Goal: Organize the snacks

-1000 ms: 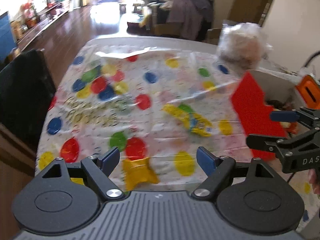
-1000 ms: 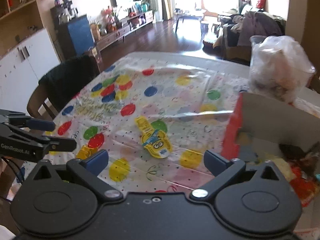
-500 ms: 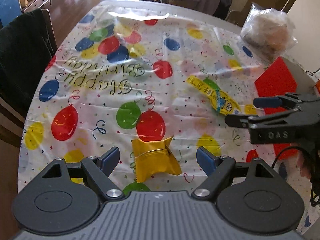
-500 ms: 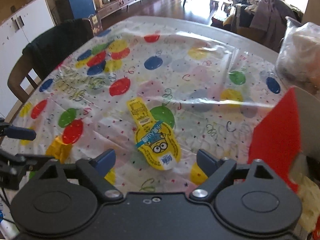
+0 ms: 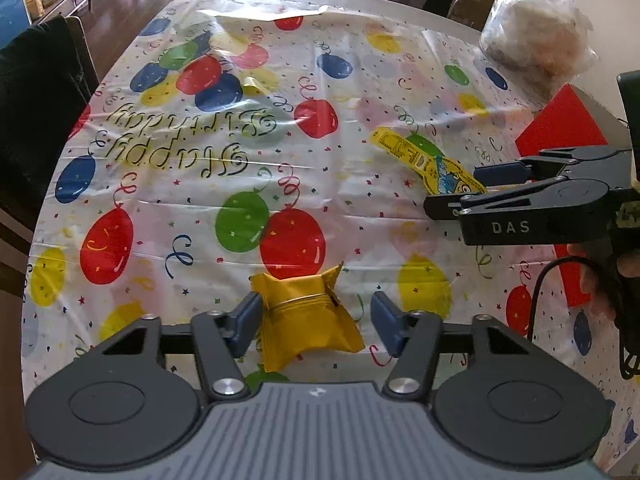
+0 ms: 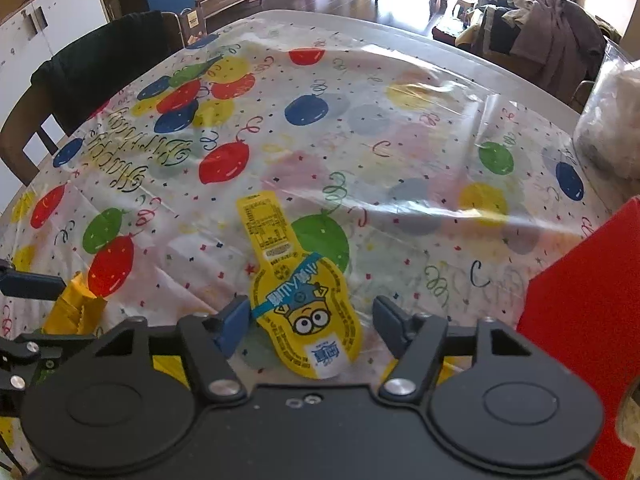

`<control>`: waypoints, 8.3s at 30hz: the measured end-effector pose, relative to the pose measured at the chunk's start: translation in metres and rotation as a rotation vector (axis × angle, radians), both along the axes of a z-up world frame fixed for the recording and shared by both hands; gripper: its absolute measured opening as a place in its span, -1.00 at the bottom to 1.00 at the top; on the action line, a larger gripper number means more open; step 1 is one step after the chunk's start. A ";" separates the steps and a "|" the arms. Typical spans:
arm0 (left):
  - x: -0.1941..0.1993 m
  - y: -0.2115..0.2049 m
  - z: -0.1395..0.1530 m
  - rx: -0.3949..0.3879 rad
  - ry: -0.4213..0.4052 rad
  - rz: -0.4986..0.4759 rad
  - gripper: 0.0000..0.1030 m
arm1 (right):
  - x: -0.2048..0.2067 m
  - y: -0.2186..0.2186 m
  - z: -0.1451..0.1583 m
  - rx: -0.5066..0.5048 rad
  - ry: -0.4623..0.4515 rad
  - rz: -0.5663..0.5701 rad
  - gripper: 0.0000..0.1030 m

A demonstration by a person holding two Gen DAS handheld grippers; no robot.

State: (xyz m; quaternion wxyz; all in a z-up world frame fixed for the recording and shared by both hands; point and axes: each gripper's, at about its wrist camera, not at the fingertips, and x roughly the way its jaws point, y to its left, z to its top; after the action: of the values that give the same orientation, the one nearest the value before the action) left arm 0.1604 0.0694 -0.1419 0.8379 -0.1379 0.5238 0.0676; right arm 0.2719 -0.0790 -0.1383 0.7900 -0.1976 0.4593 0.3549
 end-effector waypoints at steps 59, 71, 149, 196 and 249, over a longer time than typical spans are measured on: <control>0.002 -0.128 0.134 0.061 -0.277 -0.278 -0.27 | -0.077 -0.207 0.135 0.236 -0.153 -0.370 0.08; 0.050 -0.212 0.143 0.110 -0.275 -0.360 -0.27 | -0.044 -0.272 0.133 0.216 -0.190 -0.425 0.08; 0.078 -0.280 0.135 0.185 -0.290 -0.321 0.49 | -0.033 -0.320 0.138 0.270 -0.190 -0.381 0.92; 0.014 -0.276 0.151 0.109 -0.332 -0.234 0.94 | -0.078 -0.344 0.145 0.378 -0.193 -0.465 0.99; -0.011 -0.290 0.164 0.104 -0.415 -0.211 0.94 | -0.100 -0.351 0.146 0.466 -0.257 -0.465 0.99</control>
State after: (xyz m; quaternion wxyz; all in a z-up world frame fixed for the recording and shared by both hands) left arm 0.1492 -0.2210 0.0217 0.9359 -0.0501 0.3479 -0.0232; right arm 0.1716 -0.4302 0.0081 0.9249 0.0550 0.2953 0.2331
